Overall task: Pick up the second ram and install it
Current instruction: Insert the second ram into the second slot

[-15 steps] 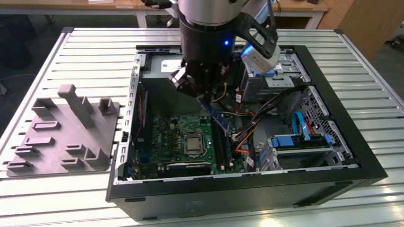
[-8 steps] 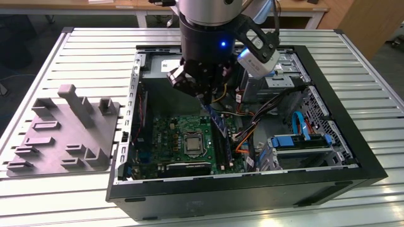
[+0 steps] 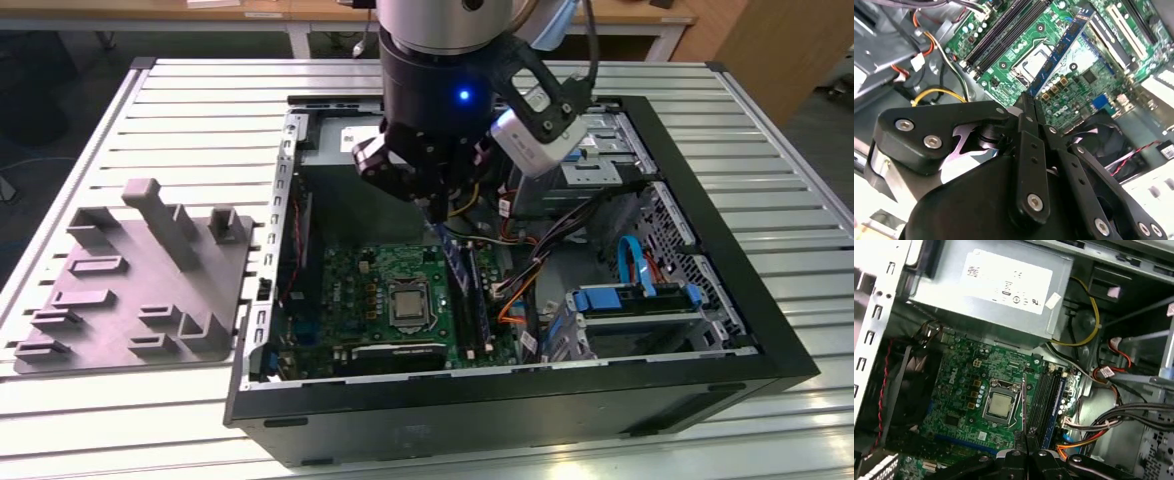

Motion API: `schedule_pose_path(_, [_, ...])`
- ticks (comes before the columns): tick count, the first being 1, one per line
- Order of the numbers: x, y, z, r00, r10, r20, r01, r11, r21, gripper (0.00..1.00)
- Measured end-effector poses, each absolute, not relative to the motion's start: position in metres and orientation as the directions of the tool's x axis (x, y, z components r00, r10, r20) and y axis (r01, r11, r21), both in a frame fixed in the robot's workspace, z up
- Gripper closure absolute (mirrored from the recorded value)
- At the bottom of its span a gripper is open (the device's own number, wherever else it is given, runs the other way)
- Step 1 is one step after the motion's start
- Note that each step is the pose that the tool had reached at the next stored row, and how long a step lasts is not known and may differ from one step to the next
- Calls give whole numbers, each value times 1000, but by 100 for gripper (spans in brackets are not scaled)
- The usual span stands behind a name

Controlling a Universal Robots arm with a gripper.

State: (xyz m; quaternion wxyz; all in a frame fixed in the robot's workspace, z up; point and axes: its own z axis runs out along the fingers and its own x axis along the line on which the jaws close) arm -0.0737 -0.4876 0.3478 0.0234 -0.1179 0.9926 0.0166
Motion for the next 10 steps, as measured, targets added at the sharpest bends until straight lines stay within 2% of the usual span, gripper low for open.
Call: schedule_pose_path(10, [-74,-488,348,-997,-55,-50,-56,998,27,88])
